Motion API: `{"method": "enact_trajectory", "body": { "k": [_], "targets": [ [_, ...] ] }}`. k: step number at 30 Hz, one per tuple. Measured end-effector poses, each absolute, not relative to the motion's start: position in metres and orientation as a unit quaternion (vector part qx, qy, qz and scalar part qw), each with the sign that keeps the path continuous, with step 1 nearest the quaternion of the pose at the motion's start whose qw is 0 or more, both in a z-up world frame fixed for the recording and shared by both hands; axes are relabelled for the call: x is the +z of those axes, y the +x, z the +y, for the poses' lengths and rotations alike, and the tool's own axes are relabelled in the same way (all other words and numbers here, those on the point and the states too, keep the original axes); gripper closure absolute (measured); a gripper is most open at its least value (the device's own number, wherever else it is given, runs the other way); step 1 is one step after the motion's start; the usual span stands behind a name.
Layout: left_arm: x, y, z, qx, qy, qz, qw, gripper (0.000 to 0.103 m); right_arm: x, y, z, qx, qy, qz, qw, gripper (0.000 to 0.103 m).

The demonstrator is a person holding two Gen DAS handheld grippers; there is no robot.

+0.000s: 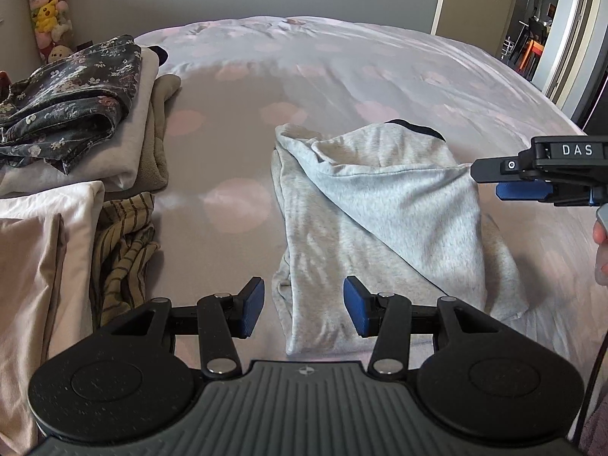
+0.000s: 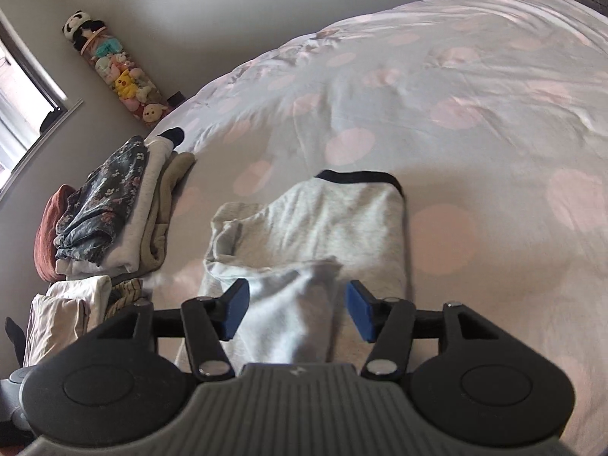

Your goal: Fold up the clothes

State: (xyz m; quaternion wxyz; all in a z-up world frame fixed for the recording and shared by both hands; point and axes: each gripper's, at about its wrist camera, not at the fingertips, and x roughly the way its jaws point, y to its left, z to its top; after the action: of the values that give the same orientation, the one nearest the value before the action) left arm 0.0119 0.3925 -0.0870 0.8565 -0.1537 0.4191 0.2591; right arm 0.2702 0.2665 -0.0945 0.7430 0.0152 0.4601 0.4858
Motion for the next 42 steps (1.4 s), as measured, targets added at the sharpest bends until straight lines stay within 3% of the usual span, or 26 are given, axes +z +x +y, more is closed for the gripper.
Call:
{"method": "enact_trajectory", "body": {
  "k": [6, 7, 8, 9, 13, 18, 24, 27, 29, 42],
  "targets": [
    [-0.093, 0.003, 0.391, 0.27, -0.182, 0.42, 0.847, 0.059, -0.119, 0.275, 0.272, 0.516, 0.033, 0.457, 0.724, 0.043],
    [-0.094, 0.001, 0.391, 0.272, -0.186, 0.421, 0.845, 0.059, -0.12, 0.272, 0.275, 0.523, 0.027, 0.449, 0.724, 0.054],
    [-0.094, -0.002, 0.393, 0.275, -0.189, 0.421, 0.844, 0.059, -0.119, 0.267, 0.278, 0.531, 0.021, 0.442, 0.723, 0.072],
    [-0.095, -0.004, 0.394, 0.277, -0.192, 0.421, 0.842, 0.059, -0.117, 0.262, 0.279, 0.538, 0.016, 0.436, 0.721, 0.078],
    [-0.097, -0.012, 0.401, 0.287, -0.205, 0.417, 0.837, 0.059, -0.107, 0.227, 0.282, 0.577, -0.009, 0.403, 0.71, 0.088],
    [-0.098, -0.025, 0.406, 0.305, -0.217, 0.412, 0.831, 0.059, -0.098, 0.173, 0.286, 0.628, -0.055, 0.356, 0.69, 0.084],
    [-0.099, -0.04, 0.412, 0.32, -0.229, 0.407, 0.824, 0.059, -0.126, 0.124, 0.306, 0.648, -0.125, 0.353, 0.664, 0.082],
    [-0.099, -0.044, 0.413, 0.314, -0.239, 0.399, 0.828, 0.059, -0.141, 0.117, 0.31, 0.648, -0.132, 0.365, 0.656, 0.078],
    [-0.098, -0.044, 0.413, 0.308, -0.244, 0.394, 0.831, 0.059, -0.146, 0.11, 0.309, 0.656, -0.138, 0.364, 0.647, 0.069],
    [-0.102, -0.021, 0.387, 0.236, -0.229, 0.371, 0.868, 0.058, -0.136, 0.12, 0.234, 0.621, -0.138, 0.336, 0.695, 0.066]
  ]
}}
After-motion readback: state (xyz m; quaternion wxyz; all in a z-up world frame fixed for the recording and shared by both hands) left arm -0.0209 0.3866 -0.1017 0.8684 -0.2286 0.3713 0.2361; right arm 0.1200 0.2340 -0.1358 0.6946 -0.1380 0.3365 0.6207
